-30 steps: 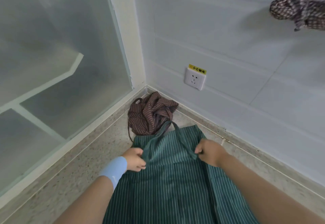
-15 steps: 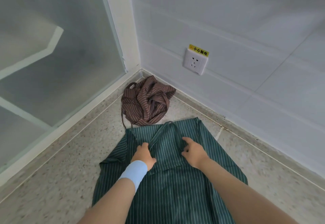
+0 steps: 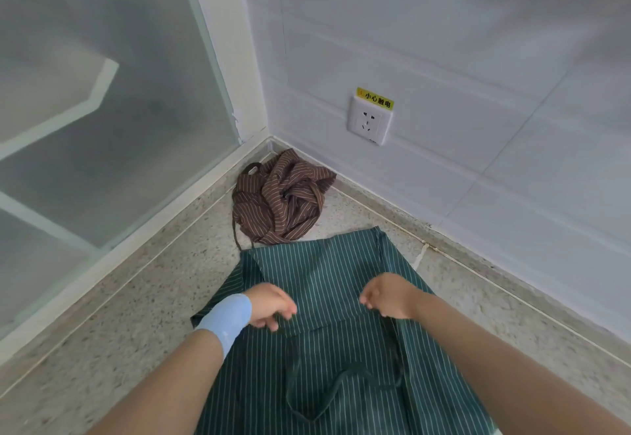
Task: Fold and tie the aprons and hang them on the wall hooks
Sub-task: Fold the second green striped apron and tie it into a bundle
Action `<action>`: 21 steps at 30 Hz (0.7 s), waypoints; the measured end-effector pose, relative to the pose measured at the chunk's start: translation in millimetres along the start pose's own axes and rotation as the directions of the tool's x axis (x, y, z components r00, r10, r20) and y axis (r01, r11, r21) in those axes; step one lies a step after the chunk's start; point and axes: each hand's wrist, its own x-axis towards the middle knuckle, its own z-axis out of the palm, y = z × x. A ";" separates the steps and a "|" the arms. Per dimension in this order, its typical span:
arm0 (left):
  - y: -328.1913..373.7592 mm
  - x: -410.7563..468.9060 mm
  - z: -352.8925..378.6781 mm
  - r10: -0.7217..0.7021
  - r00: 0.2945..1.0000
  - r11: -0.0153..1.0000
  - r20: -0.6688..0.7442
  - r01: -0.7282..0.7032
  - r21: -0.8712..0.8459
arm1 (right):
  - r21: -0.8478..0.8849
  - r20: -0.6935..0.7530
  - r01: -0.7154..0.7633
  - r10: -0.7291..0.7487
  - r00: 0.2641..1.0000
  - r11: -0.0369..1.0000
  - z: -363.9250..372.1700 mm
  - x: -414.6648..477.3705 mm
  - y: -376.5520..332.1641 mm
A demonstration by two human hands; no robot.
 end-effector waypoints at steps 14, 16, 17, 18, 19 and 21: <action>14.2 62.3 -43.2 -0.395 0.824 0.653 -0.407 -0.060 -0.755 | 0.493 -0.403 -0.088 0.317 0.859 0.866 -43.9 82.1 8.2; 14.9 57.8 -56.6 -0.397 0.822 0.530 -0.408 -0.157 -0.833 | 0.591 -0.414 -0.060 0.366 0.834 0.804 -49.0 88.1 9.4; 16.5 55.8 -65.9 -0.403 0.820 0.469 -0.407 -0.197 -0.861 | 0.666 -0.407 -0.037 0.404 0.819 0.745 -53.2 90.6 9.5; 21.0 49.9 -74.4 -0.397 0.822 0.405 -0.408 -0.241 -0.882 | 0.743 -0.389 -0.007 0.440 0.809 0.670 -58.2 93.5 9.4; 24.6 45.8 -80.8 -0.381 0.827 0.347 -0.413 -0.286 -0.893 | 0.806 -0.368 0.026 0.467 0.804 0.592 -63.4 94.7 8.3; 29.8 43.7 -85.9 -0.349 0.829 0.266 -0.437 -0.360 -0.894 | 0.852 -0.357 0.077 0.469 0.808 0.517 -71.9 94.8 3.3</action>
